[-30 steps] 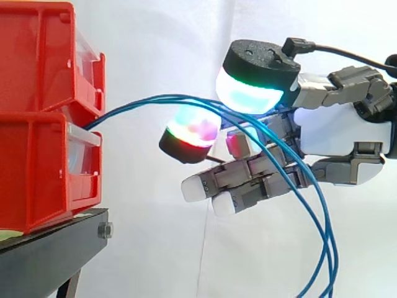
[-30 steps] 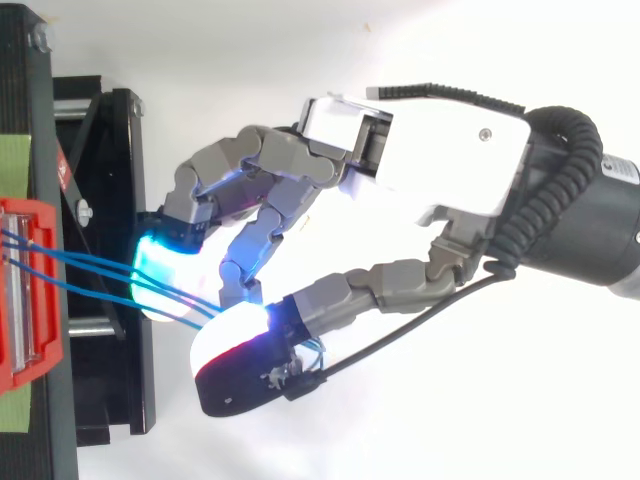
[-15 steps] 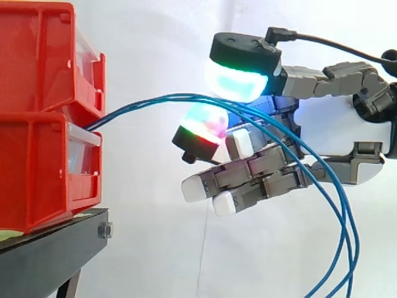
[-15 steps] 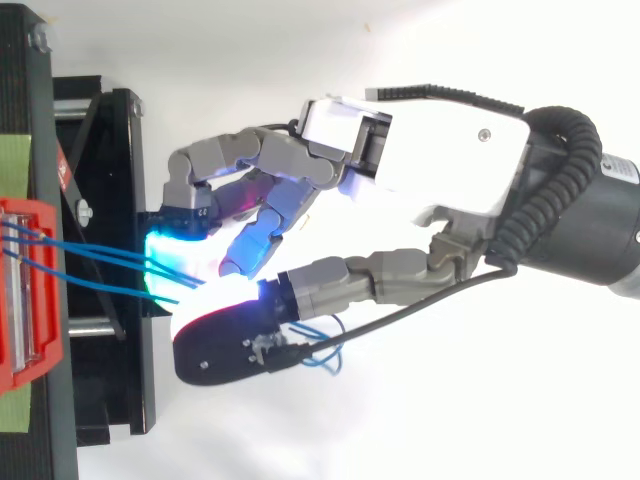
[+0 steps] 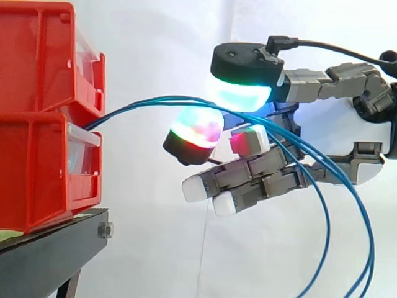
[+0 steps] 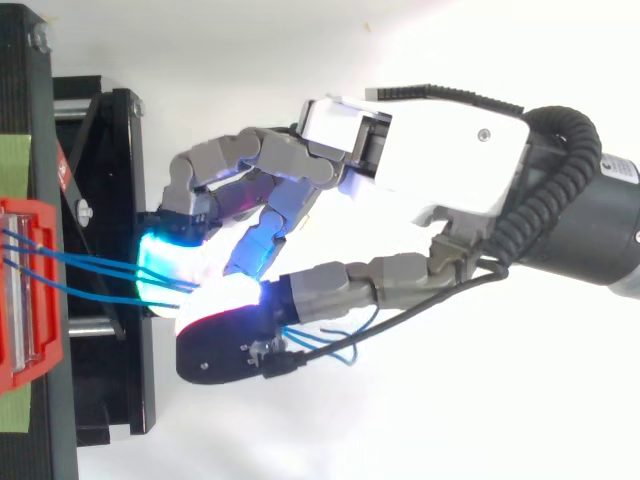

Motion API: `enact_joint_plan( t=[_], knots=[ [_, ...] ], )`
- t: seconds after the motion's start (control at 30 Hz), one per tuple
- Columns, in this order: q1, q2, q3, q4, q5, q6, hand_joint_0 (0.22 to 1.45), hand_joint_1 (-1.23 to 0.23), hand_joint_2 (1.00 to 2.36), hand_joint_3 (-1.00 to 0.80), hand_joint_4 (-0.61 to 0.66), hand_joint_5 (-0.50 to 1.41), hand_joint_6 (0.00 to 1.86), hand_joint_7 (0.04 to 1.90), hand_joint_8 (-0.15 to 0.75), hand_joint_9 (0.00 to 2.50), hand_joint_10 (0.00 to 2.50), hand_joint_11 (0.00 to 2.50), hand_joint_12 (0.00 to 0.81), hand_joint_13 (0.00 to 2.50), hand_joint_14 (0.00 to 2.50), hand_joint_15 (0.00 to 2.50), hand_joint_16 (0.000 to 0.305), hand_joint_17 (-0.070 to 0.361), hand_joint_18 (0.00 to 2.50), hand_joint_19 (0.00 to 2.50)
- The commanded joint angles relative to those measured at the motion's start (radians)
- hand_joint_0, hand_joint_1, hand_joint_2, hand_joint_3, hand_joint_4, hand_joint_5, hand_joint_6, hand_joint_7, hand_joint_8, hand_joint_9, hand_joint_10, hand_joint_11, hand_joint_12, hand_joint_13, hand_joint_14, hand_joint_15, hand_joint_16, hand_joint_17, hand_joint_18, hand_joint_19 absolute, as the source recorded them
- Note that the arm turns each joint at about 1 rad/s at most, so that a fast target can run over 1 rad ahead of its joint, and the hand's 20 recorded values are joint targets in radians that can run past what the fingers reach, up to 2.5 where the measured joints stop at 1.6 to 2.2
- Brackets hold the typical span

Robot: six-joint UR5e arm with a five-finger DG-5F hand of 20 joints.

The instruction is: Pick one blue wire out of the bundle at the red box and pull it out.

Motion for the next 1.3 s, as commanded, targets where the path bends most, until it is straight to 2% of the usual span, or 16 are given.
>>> enact_joint_plan(
  t=[0.0,0.13,0.23,0.3,0.33,0.47,0.67,0.83,0.97,1.03,1.2,1.27],
  knots=[
    [-0.002,0.0,0.0,0.0,0.0,0.0,0.6,-0.83,1.02,-0.21,0.24,-0.14,0.8,0.81,0.256,1.19,0.03,0.97,0.372,0.62,0.02,0.41,0.056,0.127,0.48,0.57],
    [0.0,0.0,0.0,0.0,0.0,0.0,0.61,-0.85,1.02,-0.24,0.27,-0.14,0.81,0.81,0.257,1.19,0.03,0.95,0.371,0.62,0.02,0.4,0.056,0.127,0.48,0.56],
    [0.0,0.0,0.0,0.0,0.0,0.0,0.58,-0.79,1.02,-0.21,0.3,-0.09,0.67,1.08,0.242,1.15,0.03,0.74,0.367,0.62,0.02,0.37,0.058,0.13,0.49,0.56],
    [0.0,0.0,0.0,0.0,0.0,-0.002,0.59,-0.67,1.01,-0.17,0.36,-0.04,0.53,1.3,0.251,1.19,0.02,0.63,0.384,0.63,0.02,0.35,0.063,0.142,0.52,0.56],
    [0.0,0.0,0.0,0.0,0.0,-0.002,0.6,-0.66,1.01,-0.17,0.37,-0.03,0.51,1.35,0.245,1.19,0.03,0.62,0.383,0.63,0.01,0.35,0.063,0.142,0.52,0.56],
    [0.0,0.0,0.0,0.0,0.0,-0.002,0.63,-0.59,1.01,-0.11,0.4,-0.03,0.5,1.18,0.24,1.22,0.02,0.57,0.384,0.65,0.01,0.35,0.064,0.143,0.52,0.57],
    [0.0,0.0,0.0,0.0,-0.002,-0.002,0.64,-0.59,1.0,-0.06,0.44,-0.03,0.5,1.08,0.246,1.25,0.02,0.55,0.399,0.67,0.02,0.35,0.067,0.151,0.55,0.57],
    [0.0,0.0,0.0,0.0,-0.002,-0.002,0.63,-0.6,1.03,-0.07,0.38,-0.03,0.5,1.14,0.262,1.25,0.02,0.56,0.409,0.68,0.01,0.36,0.069,0.155,0.55,0.57],
    [0.0,0.0,0.0,0.0,0.0,-0.003,0.61,-0.7,1.01,-0.07,0.32,-0.04,0.5,1.28,0.281,1.24,0.02,0.69,0.419,0.67,0.02,0.38,0.068,0.153,0.55,0.56],
    [0.0,0.0,0.0,0.0,0.0,-0.003,0.61,-0.72,1.01,-0.07,0.3,-0.05,0.53,1.24,0.284,1.24,0.03,0.73,0.42,0.68,0.02,0.38,0.068,0.154,0.56,0.56],
    [0.0,0.0,0.0,0.0,-0.002,-0.002,0.61,-0.8,1.01,-0.08,0.3,-0.13,0.79,0.78,0.292,1.19,0.03,0.83,0.415,0.66,0.02,0.4,0.066,0.149,0.56,0.56],
    [0.0,0.0,0.0,0.0,-0.002,0.0,0.61,-0.81,1.01,-0.09,0.29,-0.13,0.8,0.76,0.282,1.18,0.03,0.85,0.41,0.66,0.02,0.4,0.065,0.147,0.55,0.56]
  ],
)
